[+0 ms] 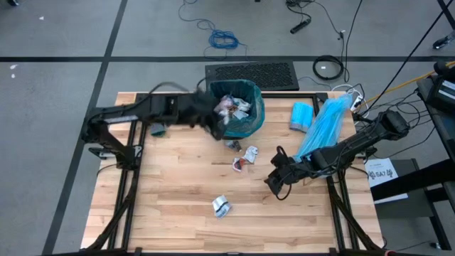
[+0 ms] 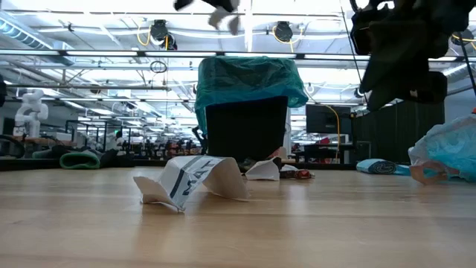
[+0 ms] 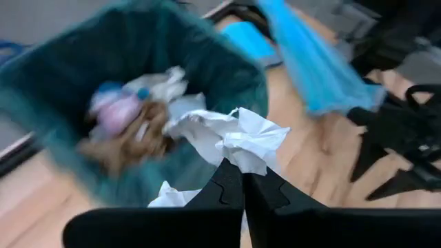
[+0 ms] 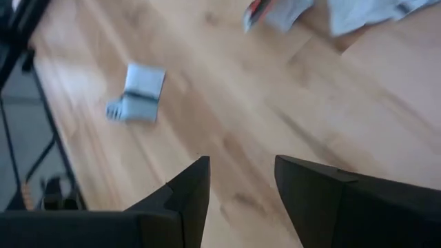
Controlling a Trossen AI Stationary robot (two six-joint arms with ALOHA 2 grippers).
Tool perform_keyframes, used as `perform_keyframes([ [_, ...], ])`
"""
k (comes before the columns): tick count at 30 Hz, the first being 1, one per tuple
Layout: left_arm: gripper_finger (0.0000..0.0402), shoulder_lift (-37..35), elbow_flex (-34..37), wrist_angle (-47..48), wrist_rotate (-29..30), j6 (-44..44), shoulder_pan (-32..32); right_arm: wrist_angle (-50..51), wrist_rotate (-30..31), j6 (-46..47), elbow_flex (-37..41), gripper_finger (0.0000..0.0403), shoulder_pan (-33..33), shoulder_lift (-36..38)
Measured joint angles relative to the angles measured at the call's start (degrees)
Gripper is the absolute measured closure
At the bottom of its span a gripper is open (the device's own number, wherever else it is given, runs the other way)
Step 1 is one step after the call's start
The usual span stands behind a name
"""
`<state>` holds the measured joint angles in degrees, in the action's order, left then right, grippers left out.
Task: Place trash/remove bag and relplace
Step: Put the white paper into the trash bin
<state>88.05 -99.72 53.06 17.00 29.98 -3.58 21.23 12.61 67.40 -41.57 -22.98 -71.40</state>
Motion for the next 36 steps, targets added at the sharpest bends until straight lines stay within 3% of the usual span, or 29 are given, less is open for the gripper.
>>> perform_keyframes([
  [2,0.04,0.7,0.0,-3.3,-5.5,-4.7,-4.1,0.0,2.0,1.6,0.0,0.0248,0.0,0.0],
  [10,0.0401,2.8,0.0,-9.8,-17.5,-16.1,-17.4,0.0,7.6,9.4,0.0,0.0248,0.1,0.0],
  [16,0.0399,4.8,0.0,-11.2,-24.1,-22.0,-23.1,-0.1,10.4,14.1,0.0,0.0248,0.2,0.0],
  [26,0.0356,7.0,0.0,-15.4,-25.1,-28.1,-24.6,-0.1,10.4,19.0,0.0,0.0248,0.5,0.0],
  [36,0.0257,7.0,0.0,-14.1,-24.9,-30.9,-24.5,-0.2,10.4,20.5,0.0,0.0248,0.5,0.0],
])
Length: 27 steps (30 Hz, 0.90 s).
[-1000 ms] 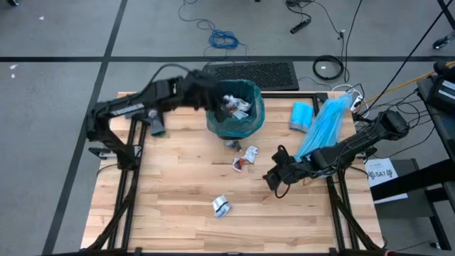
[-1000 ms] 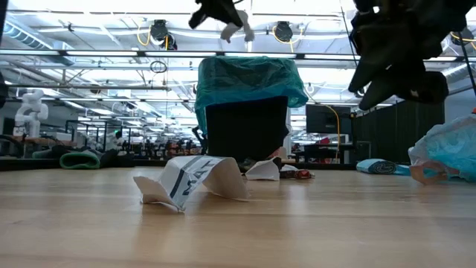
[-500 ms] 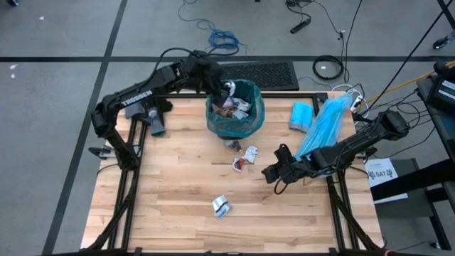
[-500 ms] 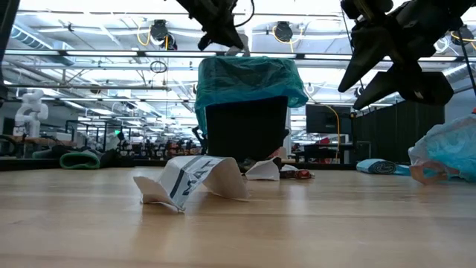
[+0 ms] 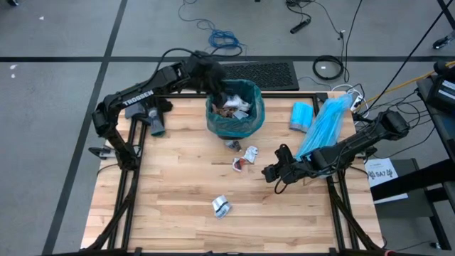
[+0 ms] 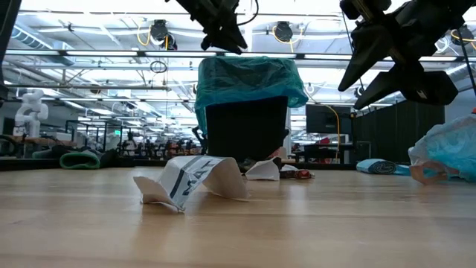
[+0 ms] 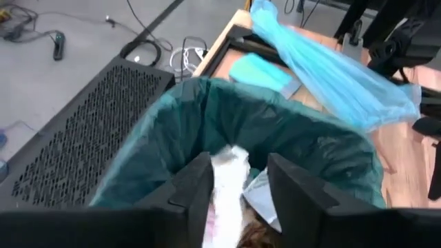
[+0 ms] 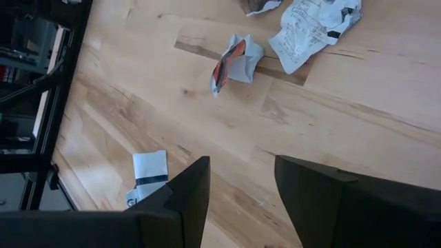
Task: Place trash/remove bag and relplace
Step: Put the white paper into the trash bin
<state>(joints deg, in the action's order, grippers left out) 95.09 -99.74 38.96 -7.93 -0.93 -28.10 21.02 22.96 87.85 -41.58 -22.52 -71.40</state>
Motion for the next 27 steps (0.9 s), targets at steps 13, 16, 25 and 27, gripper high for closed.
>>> perform_keyframes([
  [13,0.024,-7.1,-0.1,7.7,-4.7,3.6,2.0,-0.6,2.4,-2.0,0.0,0.0248,0.2,0.0],
  [16,0.024,-10.0,-0.1,11.8,-3.9,4.4,3.8,-2.9,2.4,-5.7,0.0,0.0248,0.7,0.0],
  [25,0.0239,-14.8,0.0,29.8,6.2,19.5,13.4,-12.1,-3.0,-19.2,0.0,0.0248,1.8,0.0],
  [27,0.0239,-14.8,1.5,32.1,12.7,23.9,17.5,-14.9,-6.8,-23.2,0.0,0.0248,2.3,0.0],
])
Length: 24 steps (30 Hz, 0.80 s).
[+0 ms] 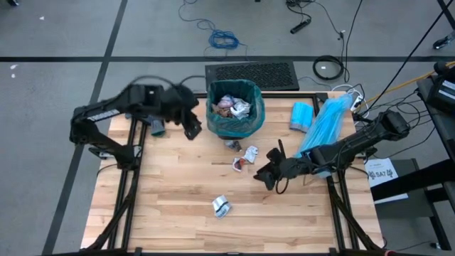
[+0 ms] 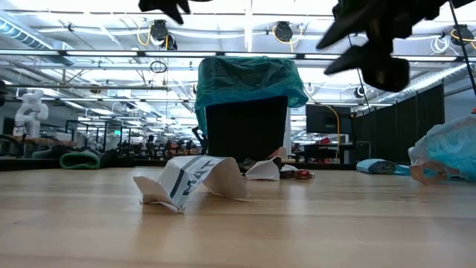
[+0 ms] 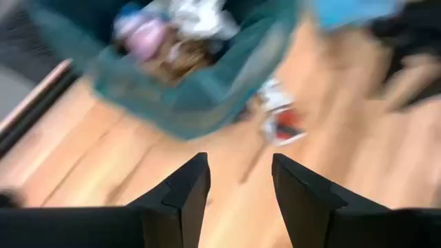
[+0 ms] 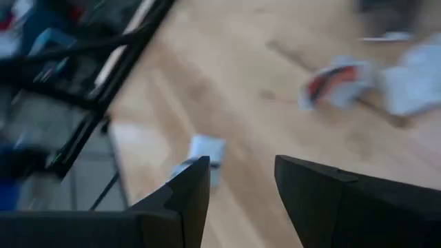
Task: Place trash/remove bag and relplace
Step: Put the white paper into the trash bin
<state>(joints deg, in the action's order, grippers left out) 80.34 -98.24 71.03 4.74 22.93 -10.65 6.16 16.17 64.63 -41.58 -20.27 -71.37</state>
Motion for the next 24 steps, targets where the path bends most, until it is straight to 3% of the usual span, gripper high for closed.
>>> perform_keyframes([
  [5,0.0239,-1.2,8.1,-2.1,8.6,11.1,11.9,-7.5,-7.4,-11.2,0.0,0.0248,0.8,0.0],
  [12,0.0239,-3.8,25.1,-18.4,14.0,29.1,26.7,-5.9,-10.8,-21.5,-4.6,0.0248,0.7,0.0],
  [18,0.0239,-7.0,37.4,-26.3,16.7,42.1,35.4,4.3,-11.8,-33.2,-16.4,0.0248,0.7,-4.0],
  [24,0.0239,-10.8,45.6,-30.9,17.3,44.2,39.0,21.3,-11.9,-44.3,-34.1,0.0248,1.1,-15.4],
])
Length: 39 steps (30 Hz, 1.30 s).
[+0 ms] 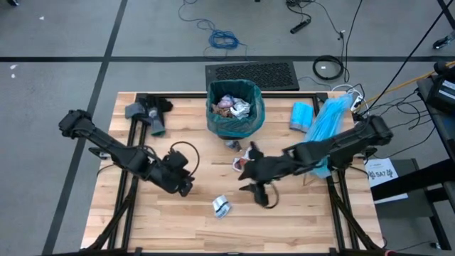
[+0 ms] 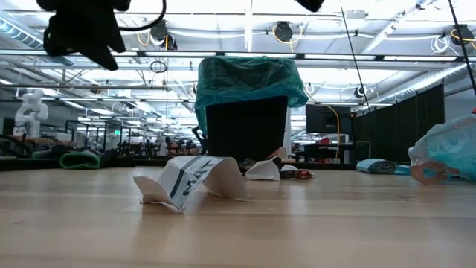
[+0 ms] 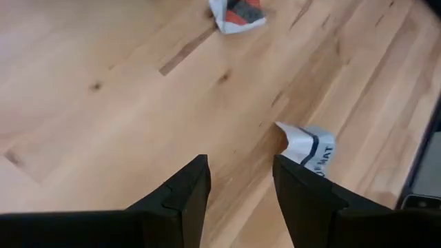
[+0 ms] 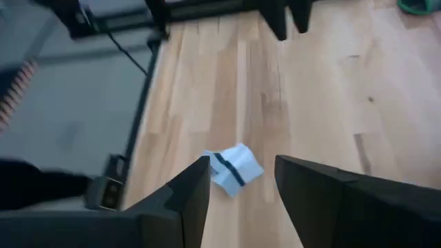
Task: Place trash/remove bag and relplace
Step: Put the white paper into the trash bin
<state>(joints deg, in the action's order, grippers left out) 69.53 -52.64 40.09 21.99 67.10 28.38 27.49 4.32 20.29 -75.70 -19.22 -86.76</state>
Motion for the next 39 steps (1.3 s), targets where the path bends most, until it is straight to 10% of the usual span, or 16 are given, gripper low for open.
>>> perform_keyframes([
  [9,0.0239,-10.6,9.4,-2.4,-0.6,-4.7,0.3,17.7,-2.1,1.9,-20.5,0.0248,2.2,-19.5],
  [25,0.0239,-24.2,16.1,5.7,-7.3,-15.5,0.3,11.2,-7.6,29.0,-28.8,0.0243,2.8,-39.8],
  [39,0.0239,-31.2,16.2,10.4,-9.4,-18.4,0.3,13.1,-4.7,37.5,-28.8,0.0112,2.8,-42.0],
])
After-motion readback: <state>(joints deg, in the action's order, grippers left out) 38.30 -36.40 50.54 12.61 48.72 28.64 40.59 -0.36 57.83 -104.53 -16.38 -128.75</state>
